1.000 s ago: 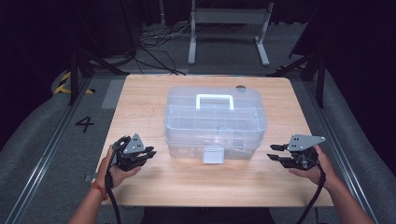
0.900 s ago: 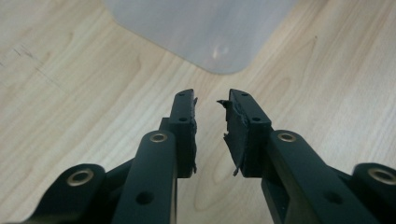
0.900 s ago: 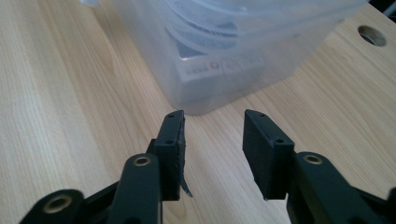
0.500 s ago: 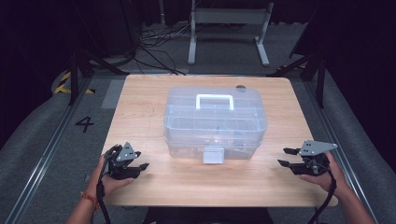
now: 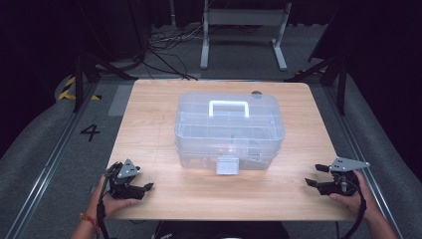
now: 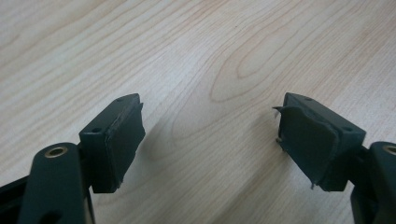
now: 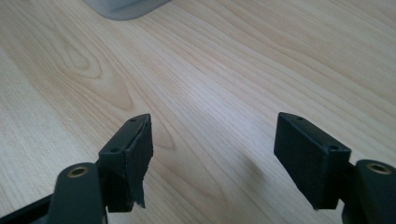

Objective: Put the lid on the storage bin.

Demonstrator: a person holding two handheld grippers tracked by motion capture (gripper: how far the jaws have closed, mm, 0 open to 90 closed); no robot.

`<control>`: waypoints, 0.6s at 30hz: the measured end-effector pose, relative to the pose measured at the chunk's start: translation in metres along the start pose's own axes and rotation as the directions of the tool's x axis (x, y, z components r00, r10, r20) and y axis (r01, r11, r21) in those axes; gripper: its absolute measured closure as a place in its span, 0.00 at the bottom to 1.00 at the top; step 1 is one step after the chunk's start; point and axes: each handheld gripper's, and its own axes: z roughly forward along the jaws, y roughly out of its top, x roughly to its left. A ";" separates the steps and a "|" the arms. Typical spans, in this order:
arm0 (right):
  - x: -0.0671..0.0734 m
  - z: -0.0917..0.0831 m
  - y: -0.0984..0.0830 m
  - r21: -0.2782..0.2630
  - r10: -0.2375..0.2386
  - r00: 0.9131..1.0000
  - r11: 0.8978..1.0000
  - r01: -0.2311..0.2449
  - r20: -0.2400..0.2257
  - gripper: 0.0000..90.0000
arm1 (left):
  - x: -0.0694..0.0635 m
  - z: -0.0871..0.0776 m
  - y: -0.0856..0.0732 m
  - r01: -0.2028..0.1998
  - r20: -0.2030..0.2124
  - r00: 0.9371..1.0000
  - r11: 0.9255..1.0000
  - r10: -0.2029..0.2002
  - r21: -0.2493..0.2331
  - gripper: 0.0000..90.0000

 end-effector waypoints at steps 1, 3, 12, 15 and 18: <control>-0.001 0.000 -0.003 -0.008 0.019 1.000 1.000 -0.019 0.007 0.31 | 0.002 0.000 -0.002 0.006 0.006 1.000 1.000 -0.006 -0.005 0.24; -0.006 0.000 -0.010 -0.019 0.059 0.998 0.998 -0.059 0.007 0.30 | 0.004 0.001 -0.008 0.030 0.013 0.999 0.999 -0.030 -0.042 0.20; -0.008 0.003 -0.019 -0.014 0.088 0.995 0.996 -0.087 0.045 0.25 | 0.001 -0.001 -0.009 0.050 -0.007 0.999 0.998 -0.050 -0.034 0.18; -0.008 0.003 -0.019 -0.014 0.085 0.995 0.996 -0.085 0.045 0.25 | 0.002 -0.001 -0.009 0.041 -0.008 0.999 0.999 -0.041 -0.036 0.18; -0.007 0.003 -0.019 -0.014 0.090 0.995 0.996 -0.089 0.051 0.24 | 0.002 -0.001 -0.009 0.042 -0.008 0.999 0.998 -0.042 -0.036 0.18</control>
